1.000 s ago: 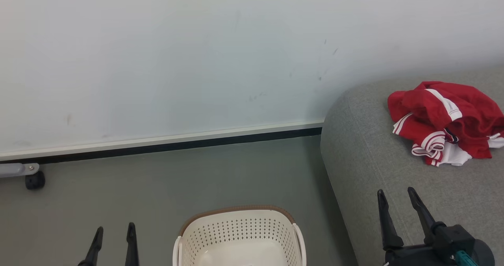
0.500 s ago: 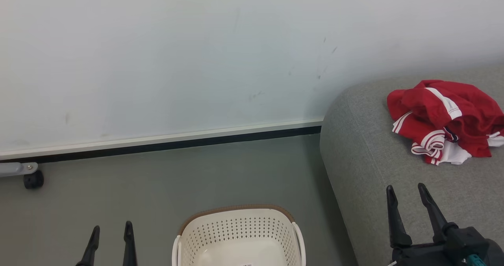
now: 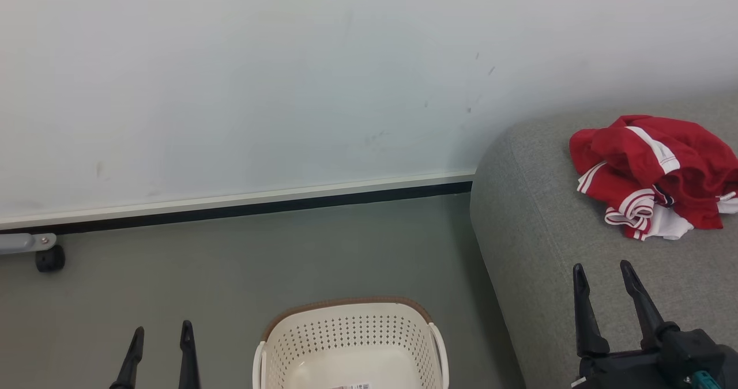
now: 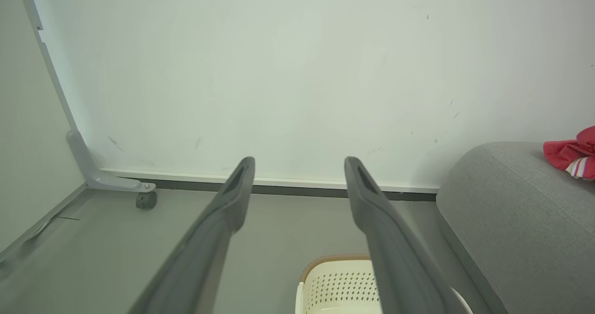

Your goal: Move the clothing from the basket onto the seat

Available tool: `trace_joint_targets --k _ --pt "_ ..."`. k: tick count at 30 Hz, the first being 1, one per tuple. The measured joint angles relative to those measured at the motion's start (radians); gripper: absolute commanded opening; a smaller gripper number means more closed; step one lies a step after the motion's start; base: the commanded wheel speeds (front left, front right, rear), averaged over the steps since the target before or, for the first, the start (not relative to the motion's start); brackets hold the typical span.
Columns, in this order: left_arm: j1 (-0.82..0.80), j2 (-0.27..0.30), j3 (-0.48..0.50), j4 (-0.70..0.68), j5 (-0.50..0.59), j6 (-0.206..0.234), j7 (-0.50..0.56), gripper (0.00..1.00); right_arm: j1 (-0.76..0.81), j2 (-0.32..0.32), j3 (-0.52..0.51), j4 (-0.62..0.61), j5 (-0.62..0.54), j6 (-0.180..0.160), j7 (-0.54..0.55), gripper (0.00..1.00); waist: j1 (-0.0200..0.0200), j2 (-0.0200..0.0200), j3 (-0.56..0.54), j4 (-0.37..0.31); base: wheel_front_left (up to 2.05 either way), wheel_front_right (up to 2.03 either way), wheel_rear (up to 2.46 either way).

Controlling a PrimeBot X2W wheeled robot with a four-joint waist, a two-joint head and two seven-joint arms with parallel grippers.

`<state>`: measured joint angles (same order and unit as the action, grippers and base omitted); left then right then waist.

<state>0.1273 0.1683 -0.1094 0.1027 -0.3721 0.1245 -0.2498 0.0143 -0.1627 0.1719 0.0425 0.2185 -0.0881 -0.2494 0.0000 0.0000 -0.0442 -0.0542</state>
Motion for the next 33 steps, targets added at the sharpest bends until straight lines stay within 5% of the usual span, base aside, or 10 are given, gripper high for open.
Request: trace_joint_targets --k 8,9,18,33 --pt "0.000 -0.001 0.002 -0.001 0.007 0.000 0.000 1.00 0.001 0.000 -0.002 -0.003 -0.003 -0.001 0.000 1.00 0.0000 0.0000 0.004 0.005 0.00 0.00 0.00" --pt "0.000 -0.001 0.002 -0.001 0.010 0.000 0.000 0.00 0.001 0.000 -0.003 -0.003 -0.003 -0.001 0.000 0.00 0.0000 0.0000 0.005 0.006 0.00 0.00 0.00" --pt "0.024 -0.027 -0.004 0.062 -0.001 -0.003 0.012 0.00 0.040 0.023 0.002 0.065 0.004 0.002 0.009 0.00 0.0000 0.0000 0.006 0.008 0.00 0.00 0.00" --pt "0.000 -0.042 0.030 0.082 -0.189 -0.041 0.068 0.00 0.030 0.036 -0.048 0.096 0.219 0.033 0.065 0.00 0.0000 0.0000 0.013 0.016 0.00 0.00 0.00"
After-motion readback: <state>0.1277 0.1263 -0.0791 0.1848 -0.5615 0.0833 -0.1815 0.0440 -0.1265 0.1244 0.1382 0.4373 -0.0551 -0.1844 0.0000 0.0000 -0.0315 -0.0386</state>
